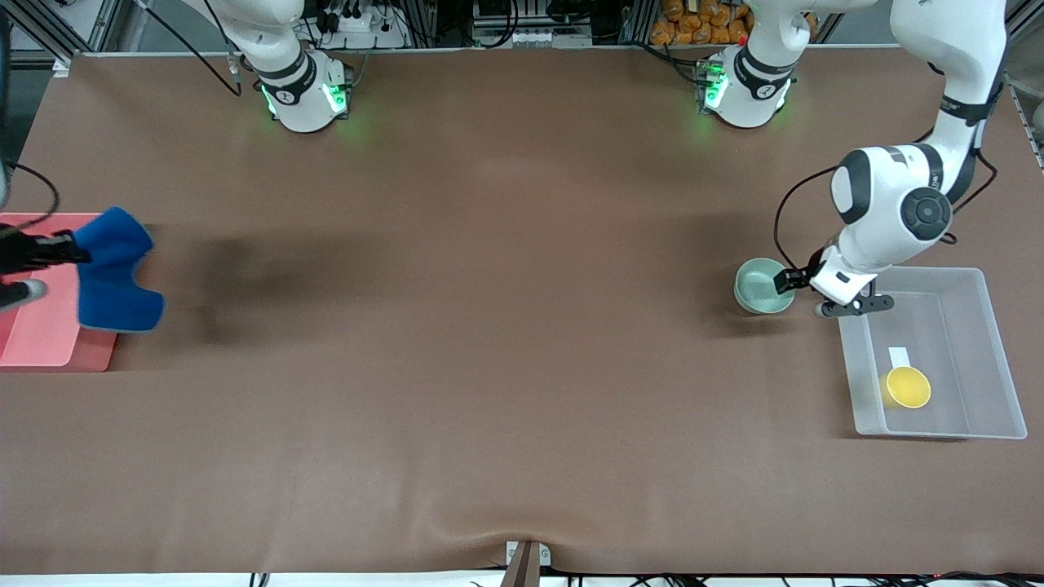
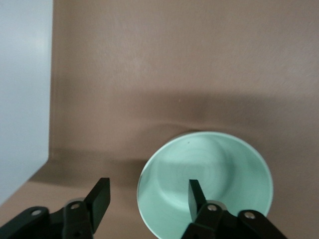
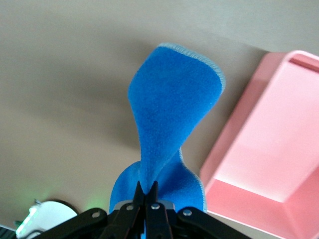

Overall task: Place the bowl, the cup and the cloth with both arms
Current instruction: 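Grasp the bowl rim with the left gripper while the right gripper drops cloth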

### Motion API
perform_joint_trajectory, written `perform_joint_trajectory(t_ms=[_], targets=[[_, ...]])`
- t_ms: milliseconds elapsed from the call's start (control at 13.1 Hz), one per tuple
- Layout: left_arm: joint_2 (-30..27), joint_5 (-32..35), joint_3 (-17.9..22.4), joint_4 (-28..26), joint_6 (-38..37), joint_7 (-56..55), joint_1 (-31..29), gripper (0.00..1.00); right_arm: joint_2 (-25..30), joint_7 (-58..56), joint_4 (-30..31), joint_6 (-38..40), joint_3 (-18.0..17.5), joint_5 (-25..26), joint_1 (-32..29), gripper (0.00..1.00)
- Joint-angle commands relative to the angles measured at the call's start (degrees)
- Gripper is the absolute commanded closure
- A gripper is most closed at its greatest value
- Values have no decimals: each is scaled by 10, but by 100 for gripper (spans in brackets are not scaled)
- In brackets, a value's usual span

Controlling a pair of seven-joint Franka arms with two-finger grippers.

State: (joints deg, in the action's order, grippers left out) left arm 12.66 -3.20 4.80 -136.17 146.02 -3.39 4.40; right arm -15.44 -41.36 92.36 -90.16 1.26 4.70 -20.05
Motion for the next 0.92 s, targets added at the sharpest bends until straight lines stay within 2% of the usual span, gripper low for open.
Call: perform_joint_trajectory(t_ms=[0,77,153,230,306,383,612,689,842], targets=[[5,19,-8,-19,37,-15,-6,35,-5,-63,-38,14,-10,15,-50,100],[7,20,-7,-21,40,-15,-6,35,-7,-84,-46,10,-10,26,-65,100],[9,20,-7,-22,40,-15,-7,41,-13,-107,-52,1,-11,29,-81,100],[10,20,-7,-22,40,-15,-7,54,-23,-132,-53,-16,-11,29,-98,100],[11,20,-8,-22,40,-17,-6,73,-29,-155,-54,-38,-11,29,-116,100],[12,20,-8,-21,40,-24,-7,98,-35,-171,-53,-57,-11,27,-133,100],[1,20,-7,5,24,-39,-7,100,-78,-210,-53,-122,-11,24,-164,100],[-7,20,-5,28,-14,-38,-10,100,-91,-213,-53,-131,-11,22,-172,100],[-13,20,-4,125,-152,-31,-27,100,-120,-222,-53,-170,-11,22,-183,100]])
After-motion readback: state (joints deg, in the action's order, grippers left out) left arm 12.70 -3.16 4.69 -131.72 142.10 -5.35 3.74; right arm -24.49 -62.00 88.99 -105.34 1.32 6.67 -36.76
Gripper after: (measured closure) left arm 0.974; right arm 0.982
